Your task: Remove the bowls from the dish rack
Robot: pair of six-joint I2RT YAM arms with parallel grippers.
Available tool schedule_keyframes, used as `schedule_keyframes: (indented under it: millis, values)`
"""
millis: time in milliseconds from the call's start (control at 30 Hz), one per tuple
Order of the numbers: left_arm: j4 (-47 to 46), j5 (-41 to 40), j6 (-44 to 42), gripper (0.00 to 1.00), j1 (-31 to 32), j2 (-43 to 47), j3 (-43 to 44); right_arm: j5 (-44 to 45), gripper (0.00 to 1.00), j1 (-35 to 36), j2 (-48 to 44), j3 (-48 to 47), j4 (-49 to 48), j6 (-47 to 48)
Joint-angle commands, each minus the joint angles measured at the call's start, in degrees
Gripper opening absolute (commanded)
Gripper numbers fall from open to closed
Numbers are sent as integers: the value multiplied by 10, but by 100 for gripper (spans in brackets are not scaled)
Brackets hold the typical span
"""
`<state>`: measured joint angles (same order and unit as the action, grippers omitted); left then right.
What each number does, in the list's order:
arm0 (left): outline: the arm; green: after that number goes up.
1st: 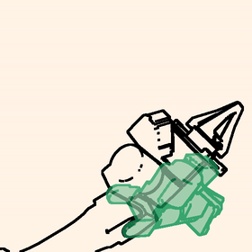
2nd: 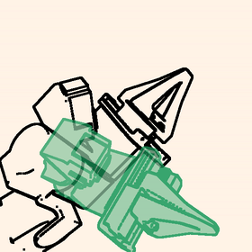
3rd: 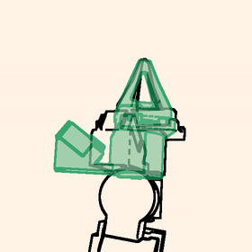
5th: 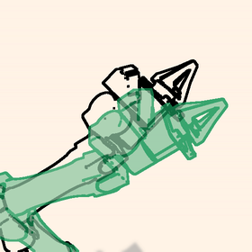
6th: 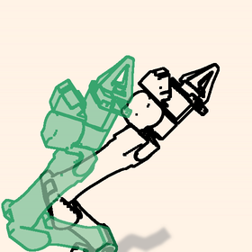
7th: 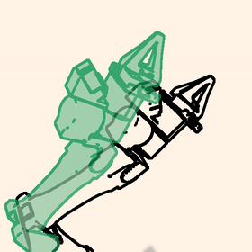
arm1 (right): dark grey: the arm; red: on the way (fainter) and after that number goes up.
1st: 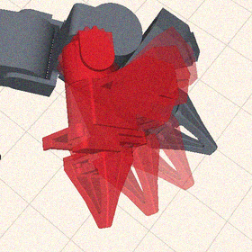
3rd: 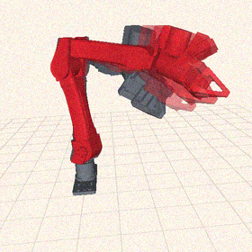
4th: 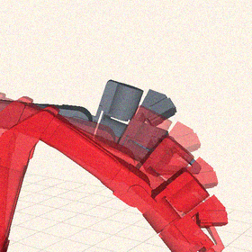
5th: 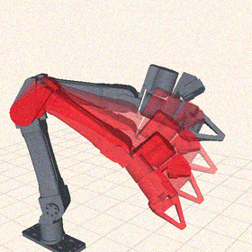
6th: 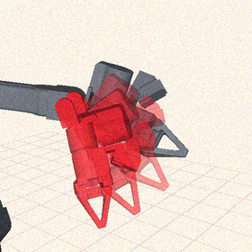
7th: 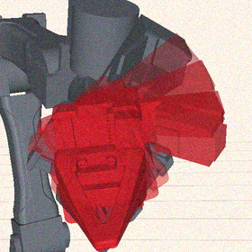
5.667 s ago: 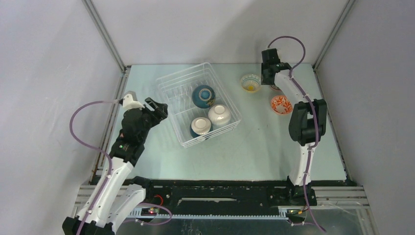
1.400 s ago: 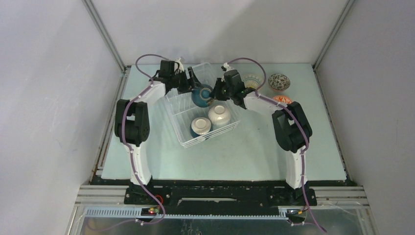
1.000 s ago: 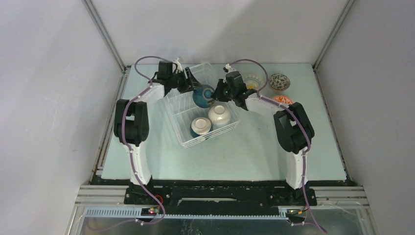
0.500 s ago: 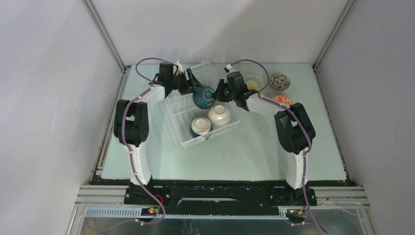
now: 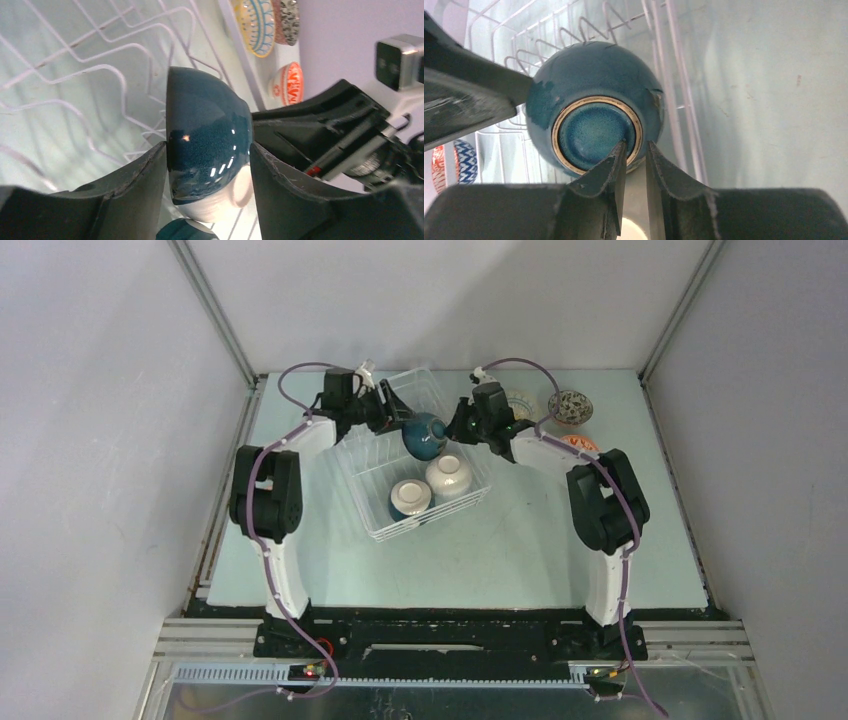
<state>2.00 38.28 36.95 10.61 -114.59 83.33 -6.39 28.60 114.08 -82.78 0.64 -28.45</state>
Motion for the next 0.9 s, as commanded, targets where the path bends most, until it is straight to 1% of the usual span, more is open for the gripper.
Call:
schedule_keyframes:
  millis: [0,167,300,400,533,733,867]
  values:
    - [-61,81,55,61,21,41,-17,10,28,-1,-20,15,16,18]
    - [-126,94,99,59,25,34,-36,2,28,-7,-27,19,11,18]
    - [-138,93,104,56,30,19,-32,-1,28,-8,-30,19,9,20]
    - [-154,94,114,50,29,10,-33,0,28,-8,-35,19,12,21]
    - [-170,92,121,35,30,8,-37,2,28,-10,-43,19,16,23]
    - [-167,97,117,25,29,3,-37,-12,29,-12,-47,19,8,25]
    - [-155,99,107,13,30,6,-38,-9,29,-12,-51,19,10,25]
